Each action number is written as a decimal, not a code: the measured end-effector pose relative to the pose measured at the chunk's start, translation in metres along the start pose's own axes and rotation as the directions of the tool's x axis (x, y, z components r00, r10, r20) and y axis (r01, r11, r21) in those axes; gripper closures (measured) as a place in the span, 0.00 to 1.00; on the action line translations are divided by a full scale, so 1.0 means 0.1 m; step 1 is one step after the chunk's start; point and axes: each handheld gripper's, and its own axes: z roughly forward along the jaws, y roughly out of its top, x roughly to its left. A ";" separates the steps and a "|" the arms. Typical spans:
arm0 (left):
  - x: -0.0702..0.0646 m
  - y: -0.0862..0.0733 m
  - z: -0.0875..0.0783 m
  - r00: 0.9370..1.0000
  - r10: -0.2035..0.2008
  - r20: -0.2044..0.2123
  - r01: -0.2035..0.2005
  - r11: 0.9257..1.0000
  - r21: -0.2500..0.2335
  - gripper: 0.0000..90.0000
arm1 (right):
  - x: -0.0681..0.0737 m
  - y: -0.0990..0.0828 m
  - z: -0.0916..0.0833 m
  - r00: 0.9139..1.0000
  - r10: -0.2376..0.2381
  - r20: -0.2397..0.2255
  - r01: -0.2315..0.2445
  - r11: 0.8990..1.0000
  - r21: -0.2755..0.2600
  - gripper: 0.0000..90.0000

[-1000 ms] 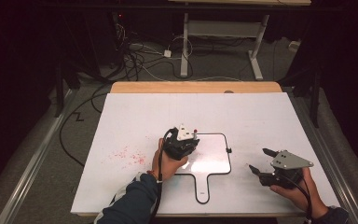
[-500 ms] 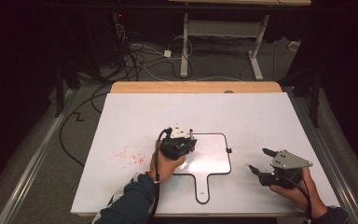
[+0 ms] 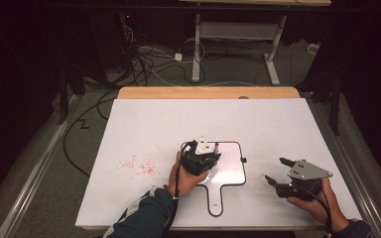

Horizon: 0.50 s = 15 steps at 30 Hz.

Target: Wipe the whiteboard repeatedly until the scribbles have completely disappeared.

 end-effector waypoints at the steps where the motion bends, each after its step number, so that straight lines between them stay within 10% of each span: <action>1: 0.04 -0.01 -0.01 1.000 -0.013 -0.006 0.013 1.000 -0.001 0.87 | 0.00 0.00 0.00 1.000 0.001 0.000 -0.001 1.000 -0.001 0.29; 6: 0.11 -0.03 -0.05 0.999 -0.039 -0.011 0.039 0.999 0.001 0.87 | 0.00 0.00 0.00 1.000 0.000 0.001 0.000 1.000 -0.001 0.29; 15: -0.30 -0.01 0.03 0.996 0.037 0.080 -0.037 0.999 -0.004 0.87 | 0.01 0.01 0.01 1.000 -0.003 -0.003 0.003 1.000 0.001 0.29</action>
